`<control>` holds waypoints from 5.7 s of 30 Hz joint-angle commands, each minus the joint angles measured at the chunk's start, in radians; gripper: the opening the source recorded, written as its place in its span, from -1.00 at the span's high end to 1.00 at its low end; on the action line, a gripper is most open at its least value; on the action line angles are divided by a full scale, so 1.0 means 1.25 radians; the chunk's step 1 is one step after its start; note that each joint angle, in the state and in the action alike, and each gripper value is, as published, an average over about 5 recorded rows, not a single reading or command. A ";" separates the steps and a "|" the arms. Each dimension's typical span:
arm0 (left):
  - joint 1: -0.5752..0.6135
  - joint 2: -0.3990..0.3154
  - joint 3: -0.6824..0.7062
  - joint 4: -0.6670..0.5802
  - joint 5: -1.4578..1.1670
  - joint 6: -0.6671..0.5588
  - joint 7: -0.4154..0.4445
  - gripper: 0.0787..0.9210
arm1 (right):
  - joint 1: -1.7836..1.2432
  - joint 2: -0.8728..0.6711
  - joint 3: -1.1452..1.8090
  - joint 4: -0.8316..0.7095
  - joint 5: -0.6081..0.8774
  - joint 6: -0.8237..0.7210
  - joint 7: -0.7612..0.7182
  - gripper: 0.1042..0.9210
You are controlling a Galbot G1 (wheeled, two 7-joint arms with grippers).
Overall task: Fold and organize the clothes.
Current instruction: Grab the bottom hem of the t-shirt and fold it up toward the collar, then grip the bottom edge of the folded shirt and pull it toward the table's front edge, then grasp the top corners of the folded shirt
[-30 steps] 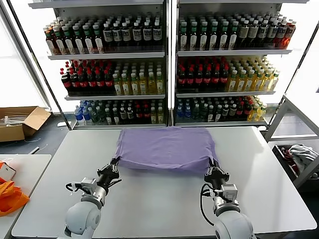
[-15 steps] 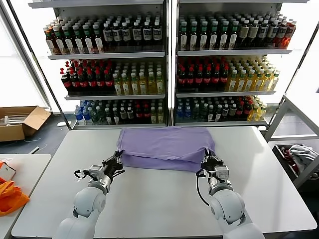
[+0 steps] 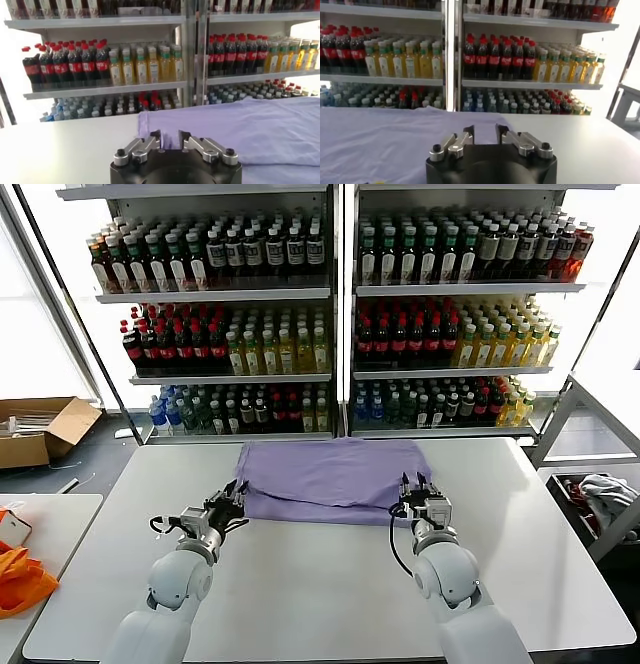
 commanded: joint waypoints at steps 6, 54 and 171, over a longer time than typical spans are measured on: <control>0.052 0.011 -0.009 -0.058 0.017 0.030 -0.001 -0.05 | -0.026 0.006 0.027 0.026 0.031 -0.040 0.069 -0.42; 0.026 0.008 -0.002 0.029 -0.006 0.062 -0.037 -0.66 | -0.145 -0.032 0.050 0.004 0.026 -0.040 0.039 -0.46; 0.096 0.239 -0.085 -0.244 -0.173 0.063 0.068 -0.77 | 0.057 -0.309 0.098 0.096 0.128 -0.038 -0.160 -0.76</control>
